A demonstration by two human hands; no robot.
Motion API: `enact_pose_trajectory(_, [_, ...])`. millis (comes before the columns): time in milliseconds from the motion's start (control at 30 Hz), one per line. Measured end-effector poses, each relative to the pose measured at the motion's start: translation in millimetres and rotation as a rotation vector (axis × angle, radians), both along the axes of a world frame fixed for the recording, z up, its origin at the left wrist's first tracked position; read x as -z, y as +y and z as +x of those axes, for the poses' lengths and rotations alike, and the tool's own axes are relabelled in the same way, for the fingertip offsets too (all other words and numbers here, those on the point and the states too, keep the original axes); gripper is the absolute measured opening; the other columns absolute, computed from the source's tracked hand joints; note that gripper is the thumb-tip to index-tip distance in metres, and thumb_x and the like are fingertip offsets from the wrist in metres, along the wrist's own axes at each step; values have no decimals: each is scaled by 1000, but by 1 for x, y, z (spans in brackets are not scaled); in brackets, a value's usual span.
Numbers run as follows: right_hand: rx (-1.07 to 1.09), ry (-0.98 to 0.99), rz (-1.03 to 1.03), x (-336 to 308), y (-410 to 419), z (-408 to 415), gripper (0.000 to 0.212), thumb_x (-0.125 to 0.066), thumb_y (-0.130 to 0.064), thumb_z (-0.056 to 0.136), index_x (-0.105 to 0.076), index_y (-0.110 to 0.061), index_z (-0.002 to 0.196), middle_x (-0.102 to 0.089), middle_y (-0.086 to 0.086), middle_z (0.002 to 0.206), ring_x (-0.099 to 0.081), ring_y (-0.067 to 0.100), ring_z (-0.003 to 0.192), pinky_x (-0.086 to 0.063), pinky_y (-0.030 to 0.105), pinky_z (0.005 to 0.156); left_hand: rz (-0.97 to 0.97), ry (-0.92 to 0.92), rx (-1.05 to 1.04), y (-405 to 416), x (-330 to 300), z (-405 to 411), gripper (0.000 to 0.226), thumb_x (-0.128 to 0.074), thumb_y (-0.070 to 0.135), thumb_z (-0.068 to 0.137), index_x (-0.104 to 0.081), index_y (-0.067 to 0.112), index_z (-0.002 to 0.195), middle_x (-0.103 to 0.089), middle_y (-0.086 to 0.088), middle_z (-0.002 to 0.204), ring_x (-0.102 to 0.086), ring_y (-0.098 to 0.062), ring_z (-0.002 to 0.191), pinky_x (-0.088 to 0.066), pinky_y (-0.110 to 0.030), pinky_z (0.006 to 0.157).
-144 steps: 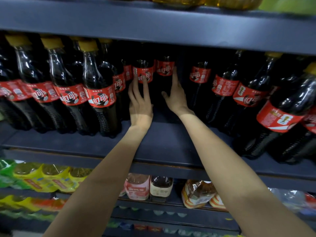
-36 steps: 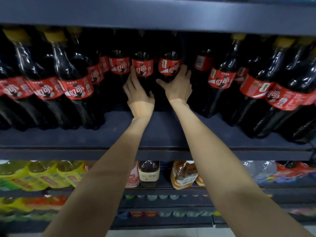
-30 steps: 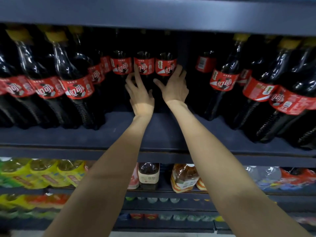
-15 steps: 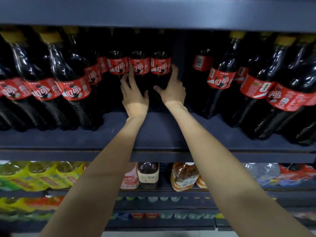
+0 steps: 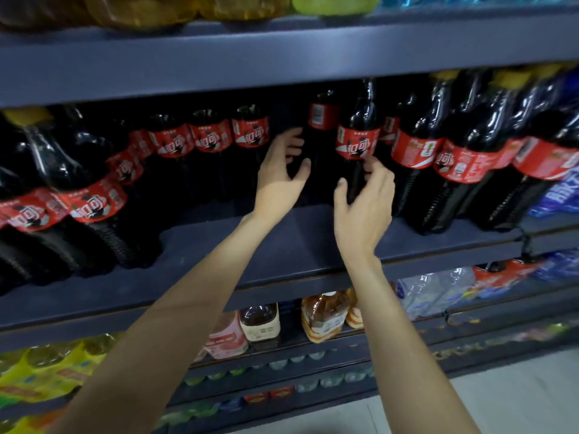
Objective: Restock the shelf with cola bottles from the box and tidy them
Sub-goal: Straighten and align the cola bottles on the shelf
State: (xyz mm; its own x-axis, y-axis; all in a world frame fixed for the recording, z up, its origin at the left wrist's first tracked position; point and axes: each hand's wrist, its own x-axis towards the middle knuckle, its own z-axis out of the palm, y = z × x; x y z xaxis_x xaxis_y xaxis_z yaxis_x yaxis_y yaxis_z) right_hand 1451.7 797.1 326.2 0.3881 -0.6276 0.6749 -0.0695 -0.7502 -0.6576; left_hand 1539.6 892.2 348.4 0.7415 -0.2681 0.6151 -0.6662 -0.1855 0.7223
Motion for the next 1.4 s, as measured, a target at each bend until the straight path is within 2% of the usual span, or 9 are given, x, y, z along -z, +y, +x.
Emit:
enact_pose_trajectory(233, [18, 264, 51, -6, -7, 25, 96, -70, -33, 82, -5, -21, 151, -37, 12, 142, -52, 30, 118, -51, 43, 75, 94, 182, 12, -59, -6, 56, 93, -71, 12, 78, -12, 15, 150, -27, -17, 149, -37, -29, 135, -33, -39, 111])
enact_pose_trajectory(633, [-122, 246, 97, -14, -16, -2, 88, -69, -30, 83, -11, -20, 148, -54, 10, 122, -62, 35, 95, -45, 42, 77, 75, 148, -146, -30, 9, 25, 93, -72, 27, 79, -13, 20, 151, -39, -5, 149, -44, -24, 132, -38, -40, 106])
enact_pose_trajectory(767, [-287, 206, 134, -14, -8, -28, 98, -73, -33, 79, -3, -32, 147, -58, 2, 125, -65, 23, 89, -50, 40, 82, 76, 114, -107, 22, 16, -23, 94, -73, 35, 80, -13, 22, 151, -49, -4, 142, -51, -24, 125, -46, -43, 101])
enact_pose_trajectory(867, [-461, 235, 176, -19, 4, -40, 100, -76, -30, 78, -6, -28, 149, -57, -7, 115, -54, -4, 76, -46, 30, 83, 63, 112, -104, 59, 17, -54, 92, -72, 35, 82, -12, 27, 151, -47, 7, 137, -50, -20, 123, -50, -41, 96])
enact_pose_trajectory(1000, [-614, 191, 253, -22, 36, -31, 100, -79, -26, 74, -11, -30, 147, -51, -15, 113, -49, -27, 77, -49, 44, 92, 68, 60, -224, 100, 14, -64, 91, -70, 42, 83, -11, 26, 151, -41, 12, 141, -52, -7, 117, -52, -37, 92])
enact_pose_trajectory(1133, [-617, 197, 243, -29, 74, -11, 99, -82, -31, 70, -15, -32, 144, -59, -4, 122, -58, -10, 74, -50, 42, 90, 81, 56, -401, 128, 12, -56, 91, -68, 42, 84, -8, 26, 151, -43, 2, 146, -56, -1, 100, -52, -38, 89])
enact_pose_trajectory(1200, [-608, 227, 215, -30, 89, 0, 101, -82, -32, 70, -14, -31, 145, -56, 1, 130, -62, 4, 95, -47, 38, 91, 84, 76, -439, 134, 13, -52, 89, -67, 32, 87, -6, 26, 151, -46, 0, 144, -57, -5, 99, -51, -37, 91])
enact_pose_trajectory(1267, [-589, 254, 197, -30, 102, 12, 102, -81, -31, 71, -13, -31, 146, -55, 5, 131, -59, 23, 111, -45, 39, 90, 62, 118, -400, 138, 14, -45, 88, -64, 22, 89, -1, 28, 150, -42, -2, 147, -52, -12, 118, -45, -41, 101])
enact_pose_trajectory(1400, [-517, 257, 160, -25, 112, 25, 97, -79, -30, 74, -16, -28, 147, -56, 10, 125, -62, 28, 103, -48, 41, 85, 74, 165, -283, 150, 16, -31, 84, -57, 17, 93, 2, 31, 150, -21, -3, 157, -24, -19, 143, -29, -46, 114])
